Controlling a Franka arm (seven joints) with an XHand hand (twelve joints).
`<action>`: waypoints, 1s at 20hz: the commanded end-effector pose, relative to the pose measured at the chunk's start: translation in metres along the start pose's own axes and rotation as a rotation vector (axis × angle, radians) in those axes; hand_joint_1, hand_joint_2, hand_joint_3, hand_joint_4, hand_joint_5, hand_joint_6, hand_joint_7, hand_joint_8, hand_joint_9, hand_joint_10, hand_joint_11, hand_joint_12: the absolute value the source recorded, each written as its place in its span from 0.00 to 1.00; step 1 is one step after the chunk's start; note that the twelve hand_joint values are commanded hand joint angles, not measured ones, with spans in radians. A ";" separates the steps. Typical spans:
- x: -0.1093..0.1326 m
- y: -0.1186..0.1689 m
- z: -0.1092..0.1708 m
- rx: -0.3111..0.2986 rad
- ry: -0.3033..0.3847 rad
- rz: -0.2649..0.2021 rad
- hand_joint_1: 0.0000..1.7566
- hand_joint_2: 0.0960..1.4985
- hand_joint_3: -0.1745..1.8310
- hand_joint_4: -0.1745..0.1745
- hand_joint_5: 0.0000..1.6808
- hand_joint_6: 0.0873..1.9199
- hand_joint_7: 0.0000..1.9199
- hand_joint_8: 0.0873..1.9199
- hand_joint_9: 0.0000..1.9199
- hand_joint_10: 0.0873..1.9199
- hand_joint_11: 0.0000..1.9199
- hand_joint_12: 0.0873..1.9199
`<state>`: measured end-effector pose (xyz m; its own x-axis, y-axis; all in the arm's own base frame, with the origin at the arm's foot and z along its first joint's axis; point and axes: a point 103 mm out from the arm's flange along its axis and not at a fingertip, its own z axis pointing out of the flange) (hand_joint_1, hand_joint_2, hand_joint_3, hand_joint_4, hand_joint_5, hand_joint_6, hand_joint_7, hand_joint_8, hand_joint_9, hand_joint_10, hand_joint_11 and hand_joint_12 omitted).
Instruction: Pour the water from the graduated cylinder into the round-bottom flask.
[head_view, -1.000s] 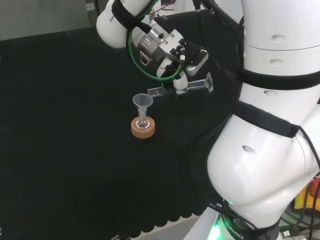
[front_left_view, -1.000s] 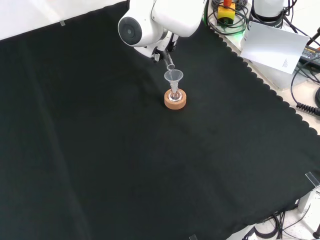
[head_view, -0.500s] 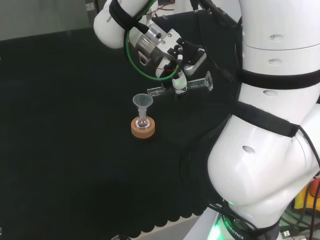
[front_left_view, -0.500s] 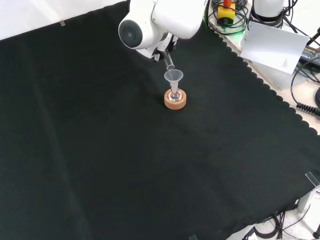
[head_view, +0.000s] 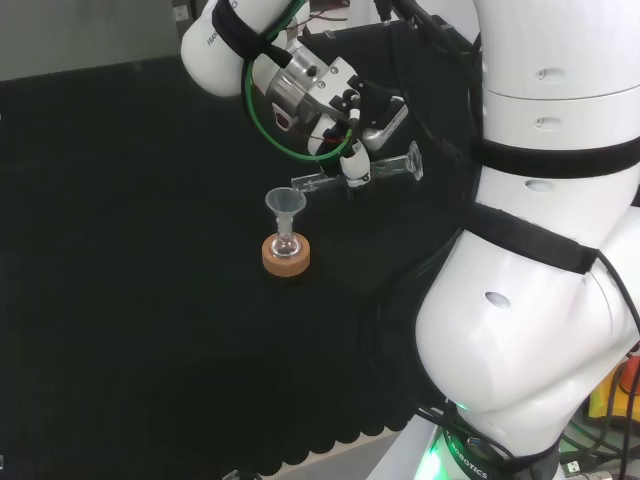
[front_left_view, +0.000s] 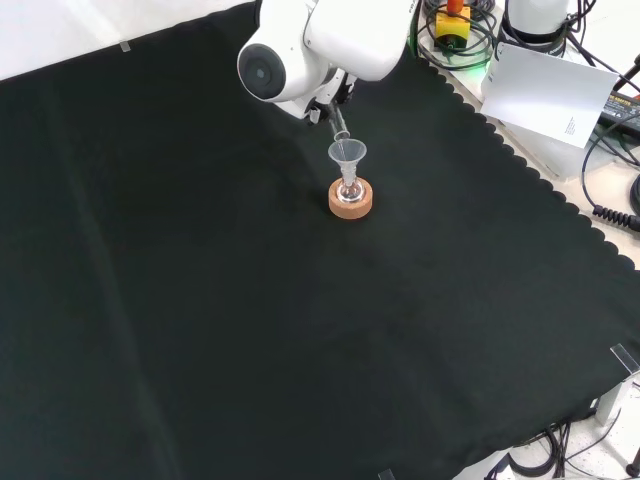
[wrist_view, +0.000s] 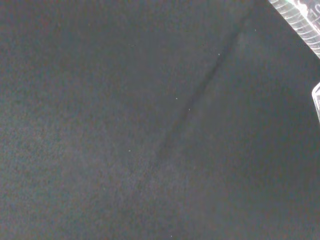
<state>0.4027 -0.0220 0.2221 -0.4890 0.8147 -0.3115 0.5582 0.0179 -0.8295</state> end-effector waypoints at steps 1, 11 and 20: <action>0.004 0.001 -0.003 0.002 -0.005 0.012 0.70 0.77 0.09 0.00 0.50 0.60 0.46 0.60 0.67 0.08 0.57 0.41; -0.015 -0.004 0.008 -0.203 0.121 -0.076 0.70 0.77 0.09 0.00 0.50 0.60 0.46 0.60 0.67 0.08 0.57 0.41; -0.030 -0.001 0.018 -0.429 0.335 -0.205 0.70 0.77 0.09 0.00 0.50 0.60 0.46 0.60 0.67 0.08 0.57 0.41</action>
<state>0.4045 -0.0437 0.2263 -0.4497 0.8888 -0.0882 0.6661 0.2680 -0.6961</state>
